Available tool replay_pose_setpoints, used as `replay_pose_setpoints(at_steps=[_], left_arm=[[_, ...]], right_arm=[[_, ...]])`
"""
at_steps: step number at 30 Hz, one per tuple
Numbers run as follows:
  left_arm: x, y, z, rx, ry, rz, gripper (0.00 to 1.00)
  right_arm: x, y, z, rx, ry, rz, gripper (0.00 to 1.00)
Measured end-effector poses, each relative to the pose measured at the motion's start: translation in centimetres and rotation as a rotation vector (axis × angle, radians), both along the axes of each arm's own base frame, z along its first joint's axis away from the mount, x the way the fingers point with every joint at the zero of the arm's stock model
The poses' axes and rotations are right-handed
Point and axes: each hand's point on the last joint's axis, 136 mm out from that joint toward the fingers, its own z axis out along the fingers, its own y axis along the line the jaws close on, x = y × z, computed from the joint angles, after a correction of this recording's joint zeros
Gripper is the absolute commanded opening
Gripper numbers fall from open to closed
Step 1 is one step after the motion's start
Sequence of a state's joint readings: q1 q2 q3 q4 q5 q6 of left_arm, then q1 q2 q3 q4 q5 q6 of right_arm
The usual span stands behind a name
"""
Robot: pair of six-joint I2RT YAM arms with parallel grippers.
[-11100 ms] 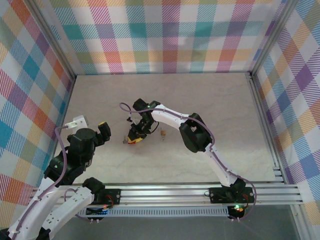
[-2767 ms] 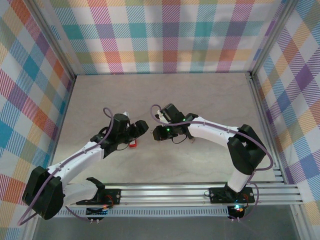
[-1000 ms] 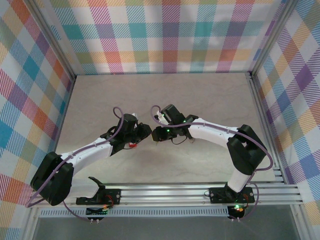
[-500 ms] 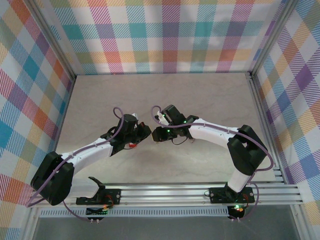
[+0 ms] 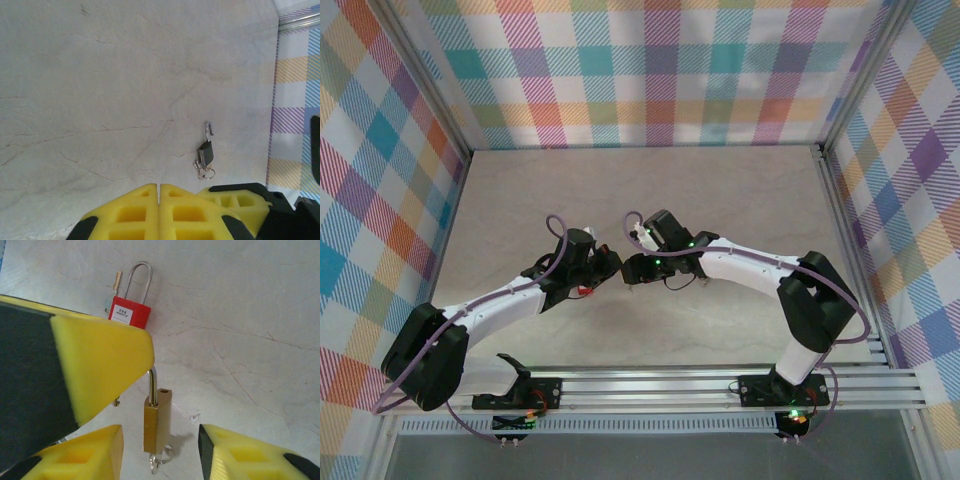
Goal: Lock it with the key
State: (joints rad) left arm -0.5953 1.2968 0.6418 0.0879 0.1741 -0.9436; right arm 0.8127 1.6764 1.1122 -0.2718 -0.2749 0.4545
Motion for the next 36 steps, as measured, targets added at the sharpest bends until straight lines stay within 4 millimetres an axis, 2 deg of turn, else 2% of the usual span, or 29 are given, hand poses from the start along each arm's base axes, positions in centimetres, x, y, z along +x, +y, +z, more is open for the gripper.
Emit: replay_pose_setpoints(at_steps=[7,13,23,36], left_arm=[[-0.1,0.1,0.0,0.003,0.001,0.001,0.0],[-0.2,0.2,0.5,-0.002,-0.008,0.002,0.0],[-0.4,0.3,0.7,0.0,-0.006,0.002,0.0],[-0.4,0.5,0.9,0.001,-0.011,0.007,0.0]], right_arm=[[-0.1,0.0,1.0,0.022,-0.02,0.005,0.5],[-0.5,0.2,0.8,0.043,-0.009,0.021,0.49],[-0.9,0.8,1.2,0.077,-0.002,0.043,0.43],[-0.9,1.1,0.2,0.073,0.019,0.047,0.36]])
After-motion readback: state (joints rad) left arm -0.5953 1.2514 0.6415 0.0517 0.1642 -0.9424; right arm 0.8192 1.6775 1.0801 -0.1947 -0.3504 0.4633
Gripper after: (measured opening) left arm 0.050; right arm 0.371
